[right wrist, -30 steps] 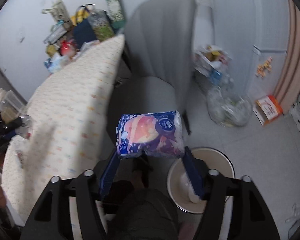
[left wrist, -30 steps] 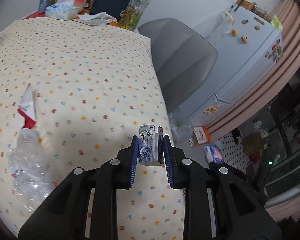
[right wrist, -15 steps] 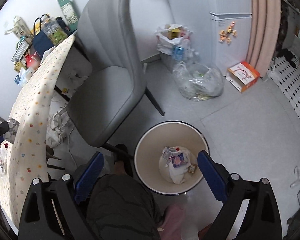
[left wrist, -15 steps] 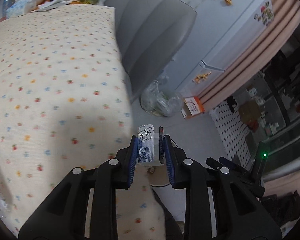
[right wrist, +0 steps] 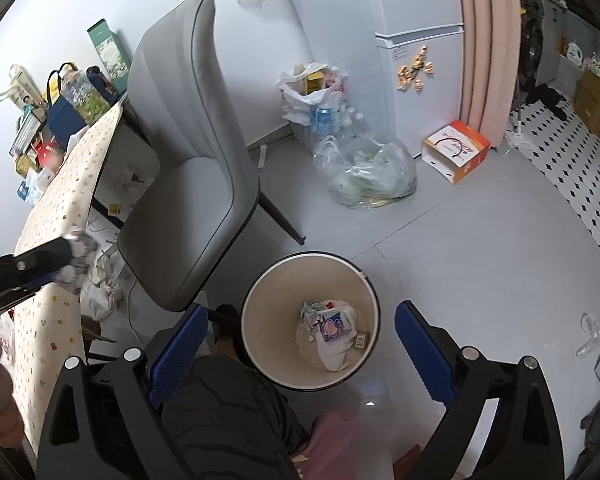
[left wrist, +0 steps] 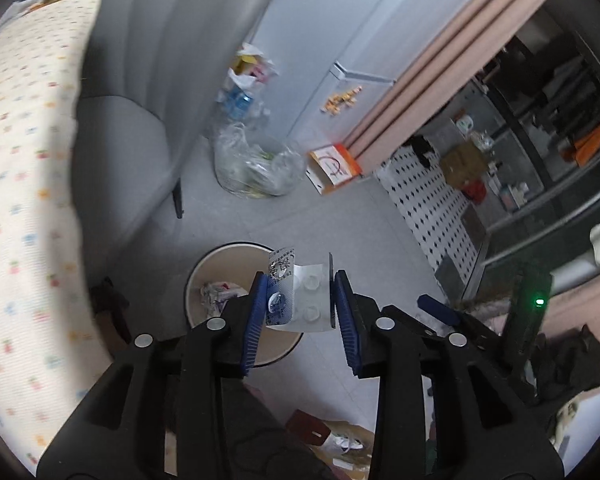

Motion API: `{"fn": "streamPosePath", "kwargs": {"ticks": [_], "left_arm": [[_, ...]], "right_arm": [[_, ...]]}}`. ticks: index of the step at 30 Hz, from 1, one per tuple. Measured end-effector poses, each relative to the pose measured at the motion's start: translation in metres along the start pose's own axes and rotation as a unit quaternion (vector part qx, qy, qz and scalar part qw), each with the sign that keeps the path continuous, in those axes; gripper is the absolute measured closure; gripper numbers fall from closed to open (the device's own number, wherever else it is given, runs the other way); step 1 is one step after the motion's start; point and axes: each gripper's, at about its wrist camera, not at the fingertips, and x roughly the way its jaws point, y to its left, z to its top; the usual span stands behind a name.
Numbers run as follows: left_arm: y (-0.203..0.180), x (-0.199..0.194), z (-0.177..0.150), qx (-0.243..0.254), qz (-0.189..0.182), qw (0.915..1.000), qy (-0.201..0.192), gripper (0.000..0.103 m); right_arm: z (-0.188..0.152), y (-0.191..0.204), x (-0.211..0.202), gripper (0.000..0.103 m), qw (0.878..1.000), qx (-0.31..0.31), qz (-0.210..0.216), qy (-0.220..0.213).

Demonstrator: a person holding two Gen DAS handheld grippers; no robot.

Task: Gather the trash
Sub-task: 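Open the right tool to drop the wipe packet while the left tool drops the blister pack, then move both tools back over the table trash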

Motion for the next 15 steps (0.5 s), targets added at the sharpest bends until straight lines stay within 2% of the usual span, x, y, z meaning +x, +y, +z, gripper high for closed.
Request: {"fn": "streamPosePath", "kwargs": {"ticks": [2, 3, 6, 7, 10, 15], "left_arm": [[-0.005, 0.011, 0.001, 0.001, 0.001, 1.0000, 0.007, 0.031], [-0.007, 0.014, 0.003, 0.003, 0.009, 0.9999, 0.007, 0.027], [-0.011, 0.011, 0.003, 0.012, 0.014, 0.9998, 0.007, 0.025], [-0.011, 0.009, 0.003, 0.013, 0.015, 0.9998, 0.004, 0.020], [-0.003, -0.011, 0.003, 0.013, 0.027, 0.9993, -0.020, 0.012], [0.023, -0.053, 0.000, -0.007, 0.042, 0.9975, -0.057, 0.006]], "right_arm": [[0.000, -0.004, -0.005, 0.011, 1.000, 0.003, -0.004, -0.003], [0.000, -0.005, -0.007, 0.011, 1.000, 0.004, -0.006, -0.005], [0.001, -0.007, -0.012, 0.011, 1.000, 0.006, -0.007, -0.009], [0.001, -0.006, -0.013, 0.010, 1.000, 0.006, -0.006, -0.010], [0.001, 0.001, -0.013, 0.010, 1.000, 0.000, -0.002, -0.009], [0.002, 0.026, -0.017, 0.008, 1.000, -0.025, 0.015, -0.011]]}}
